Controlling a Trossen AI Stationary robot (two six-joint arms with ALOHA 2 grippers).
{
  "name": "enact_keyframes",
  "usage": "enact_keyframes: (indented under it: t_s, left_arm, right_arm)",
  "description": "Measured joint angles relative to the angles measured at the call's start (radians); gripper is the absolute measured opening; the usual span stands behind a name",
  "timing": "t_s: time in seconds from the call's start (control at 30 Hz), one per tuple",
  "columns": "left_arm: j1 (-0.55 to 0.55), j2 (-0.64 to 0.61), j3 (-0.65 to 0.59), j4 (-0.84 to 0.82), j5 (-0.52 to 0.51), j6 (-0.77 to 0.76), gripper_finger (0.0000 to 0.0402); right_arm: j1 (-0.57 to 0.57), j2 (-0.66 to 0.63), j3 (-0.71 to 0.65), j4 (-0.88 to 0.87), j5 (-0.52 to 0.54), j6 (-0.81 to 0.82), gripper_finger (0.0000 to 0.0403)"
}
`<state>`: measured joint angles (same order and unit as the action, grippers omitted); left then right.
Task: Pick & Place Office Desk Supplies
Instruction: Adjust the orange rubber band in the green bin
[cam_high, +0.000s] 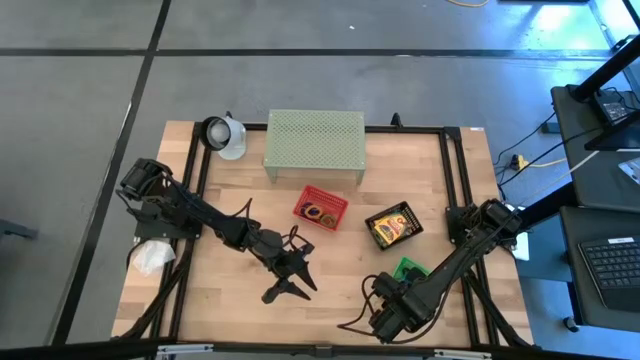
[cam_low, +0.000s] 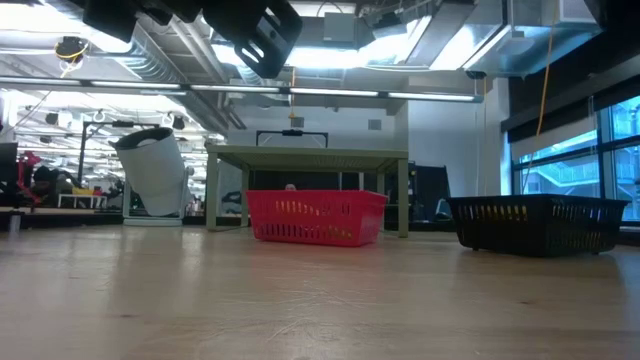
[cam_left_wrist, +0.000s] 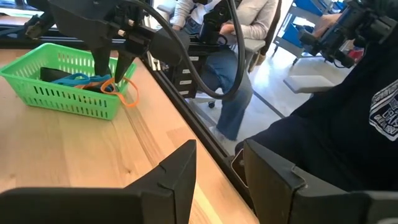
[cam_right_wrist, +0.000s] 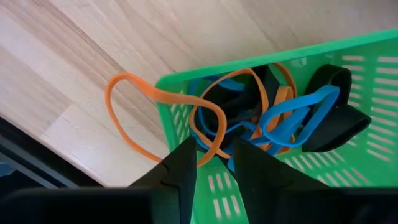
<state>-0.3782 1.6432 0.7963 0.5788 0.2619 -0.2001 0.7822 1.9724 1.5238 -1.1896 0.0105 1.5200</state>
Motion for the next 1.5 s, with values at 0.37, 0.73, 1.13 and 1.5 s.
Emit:
enact_keyframes:
  t_s: [0.37, 0.73, 1.13, 1.5]
  left_arm:
    - [0.000, 0.000, 0.000, 0.000, 0.002, -0.008, 0.0127]
    - [-0.003, 0.000, 0.000, 0.000, 0.002, -0.008, 0.0127]
    - [-0.002, 0.000, 0.000, 0.000, 0.002, -0.008, 0.0127]
    - [-0.002, 0.000, 0.000, 0.000, 0.002, -0.015, 0.0127]
  right_arm:
    - [0.000, 0.000, -0.021, 0.029, -0.001, 0.017, 0.0094]
    - [0.000, 0.000, -0.048, 0.041, -0.037, 0.018, 0.0066]
    - [0.000, 0.000, -0.048, 0.011, -0.030, 0.023, 0.0003]
    - [0.000, 0.000, -0.048, -0.122, -0.044, 0.027, 0.0001]
